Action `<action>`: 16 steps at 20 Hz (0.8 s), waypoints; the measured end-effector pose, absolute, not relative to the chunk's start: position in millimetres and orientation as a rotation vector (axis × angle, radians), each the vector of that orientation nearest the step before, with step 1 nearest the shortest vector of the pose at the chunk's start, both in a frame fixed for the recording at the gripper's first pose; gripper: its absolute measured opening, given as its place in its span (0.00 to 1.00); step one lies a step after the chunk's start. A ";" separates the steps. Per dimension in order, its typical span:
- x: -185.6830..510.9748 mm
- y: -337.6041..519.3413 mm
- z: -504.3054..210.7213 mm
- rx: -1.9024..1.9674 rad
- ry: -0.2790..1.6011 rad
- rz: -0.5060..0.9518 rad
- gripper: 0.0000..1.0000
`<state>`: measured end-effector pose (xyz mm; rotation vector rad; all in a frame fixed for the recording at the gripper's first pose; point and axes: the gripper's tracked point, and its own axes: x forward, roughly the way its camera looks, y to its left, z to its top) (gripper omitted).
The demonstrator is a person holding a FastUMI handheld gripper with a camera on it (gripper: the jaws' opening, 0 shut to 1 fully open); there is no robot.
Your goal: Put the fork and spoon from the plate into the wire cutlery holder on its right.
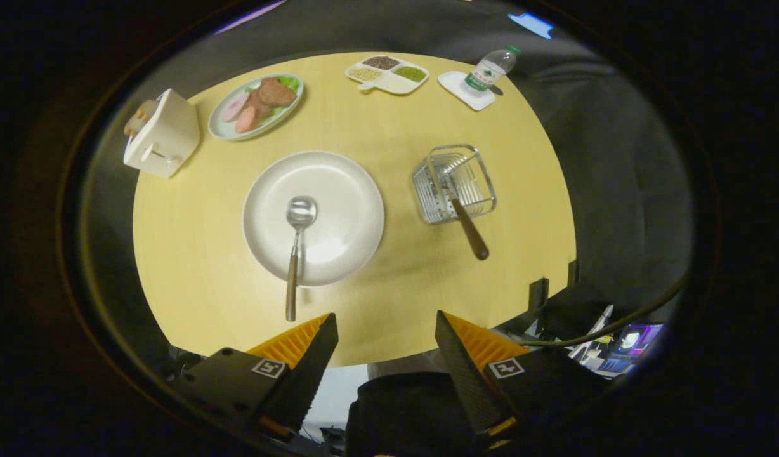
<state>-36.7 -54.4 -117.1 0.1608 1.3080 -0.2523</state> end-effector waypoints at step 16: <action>-7.9 58.2 -205.2 0.353 1.322 -0.301 0.98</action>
